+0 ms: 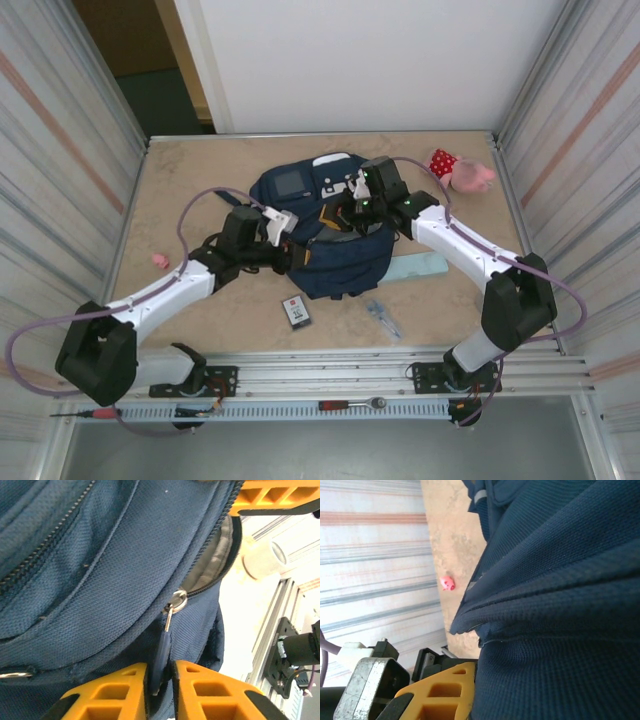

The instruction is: Pack the student bag

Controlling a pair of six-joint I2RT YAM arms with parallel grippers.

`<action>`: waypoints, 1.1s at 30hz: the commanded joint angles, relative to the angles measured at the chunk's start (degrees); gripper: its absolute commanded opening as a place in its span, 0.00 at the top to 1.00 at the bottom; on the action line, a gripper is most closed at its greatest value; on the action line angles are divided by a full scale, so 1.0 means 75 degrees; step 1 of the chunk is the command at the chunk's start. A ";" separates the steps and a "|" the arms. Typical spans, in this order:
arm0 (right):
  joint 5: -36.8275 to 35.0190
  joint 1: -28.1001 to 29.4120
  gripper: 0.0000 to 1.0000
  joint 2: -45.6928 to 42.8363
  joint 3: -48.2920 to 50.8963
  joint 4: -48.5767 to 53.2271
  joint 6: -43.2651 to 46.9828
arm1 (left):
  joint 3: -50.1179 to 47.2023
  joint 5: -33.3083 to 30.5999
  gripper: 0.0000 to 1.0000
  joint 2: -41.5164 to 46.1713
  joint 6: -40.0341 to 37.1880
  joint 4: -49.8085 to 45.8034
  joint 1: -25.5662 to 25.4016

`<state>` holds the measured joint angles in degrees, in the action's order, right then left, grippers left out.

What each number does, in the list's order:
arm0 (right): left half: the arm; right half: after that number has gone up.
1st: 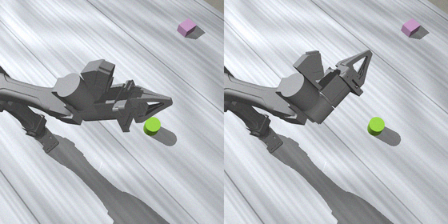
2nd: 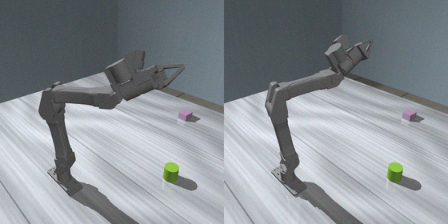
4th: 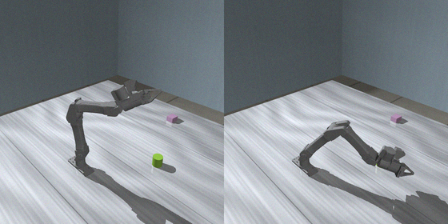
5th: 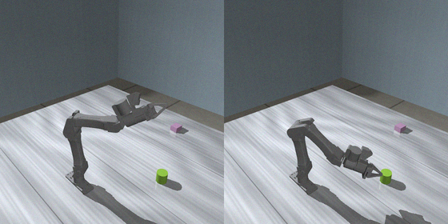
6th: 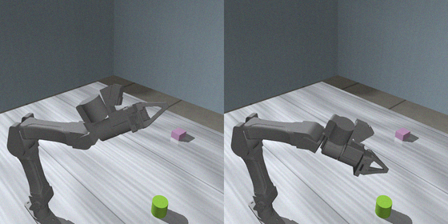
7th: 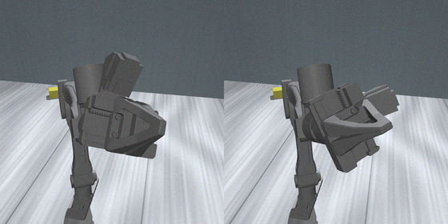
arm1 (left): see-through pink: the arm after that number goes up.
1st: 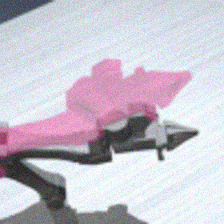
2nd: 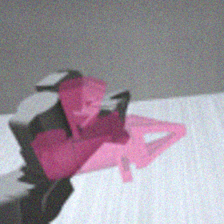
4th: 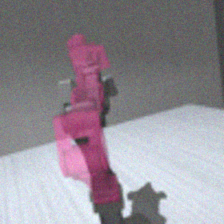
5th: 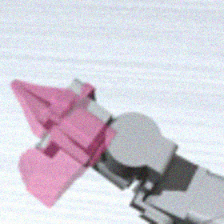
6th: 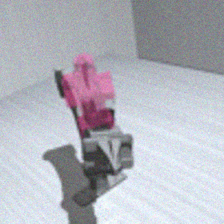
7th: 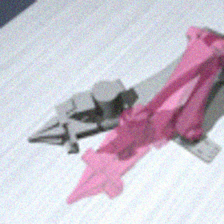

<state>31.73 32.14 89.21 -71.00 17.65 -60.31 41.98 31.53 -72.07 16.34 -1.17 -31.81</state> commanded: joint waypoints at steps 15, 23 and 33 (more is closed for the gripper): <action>0.0447 0.0203 1.00 0.0097 -0.0351 -0.0284 0.0069 | 0.0490 0.0303 0.82 -0.0199 -0.0344 0.0322 0.0046; 0.0634 -0.0010 1.00 -0.0136 -0.0513 0.0075 0.0310 | 0.0363 -0.0447 1.00 0.0068 -0.0469 -0.0438 0.0261; 0.1500 -0.0485 1.00 -0.0465 -0.1304 0.0414 0.0493 | 0.0091 -0.1003 1.00 -0.0012 -0.0562 -0.1308 0.1611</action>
<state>36.53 29.54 89.78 -76.20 20.36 -59.05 43.46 29.67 -71.72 13.23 -6.90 -23.18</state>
